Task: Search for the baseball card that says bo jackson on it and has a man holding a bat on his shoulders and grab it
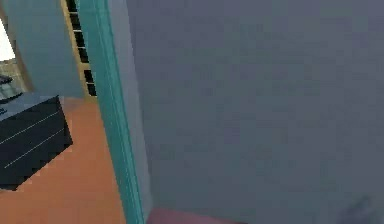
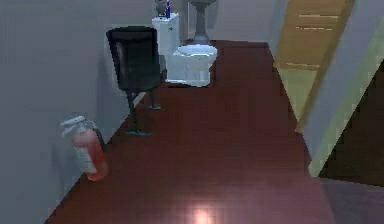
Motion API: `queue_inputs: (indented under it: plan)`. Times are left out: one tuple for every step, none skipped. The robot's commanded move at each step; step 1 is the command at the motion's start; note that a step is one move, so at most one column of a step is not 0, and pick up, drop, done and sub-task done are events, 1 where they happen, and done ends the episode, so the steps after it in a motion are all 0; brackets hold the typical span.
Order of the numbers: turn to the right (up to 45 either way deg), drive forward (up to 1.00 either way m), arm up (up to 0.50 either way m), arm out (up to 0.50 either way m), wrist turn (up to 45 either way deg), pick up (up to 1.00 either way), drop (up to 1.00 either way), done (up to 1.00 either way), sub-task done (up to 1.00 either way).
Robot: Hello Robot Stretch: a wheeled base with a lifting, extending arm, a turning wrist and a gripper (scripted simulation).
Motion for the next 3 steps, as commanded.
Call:
queue_inputs:
  plan:
    - [-45.0,0.0,0.0,0.0,0.0,0.0,0.0,0.0,0.0]
    - [0.0,0.3,0.0,0.0,0.0,0.0,0.0,0.0,0.0]
    - [3.0,0.0,0.0,0.0,0.0,0.0,0.0,0.0,0.0]
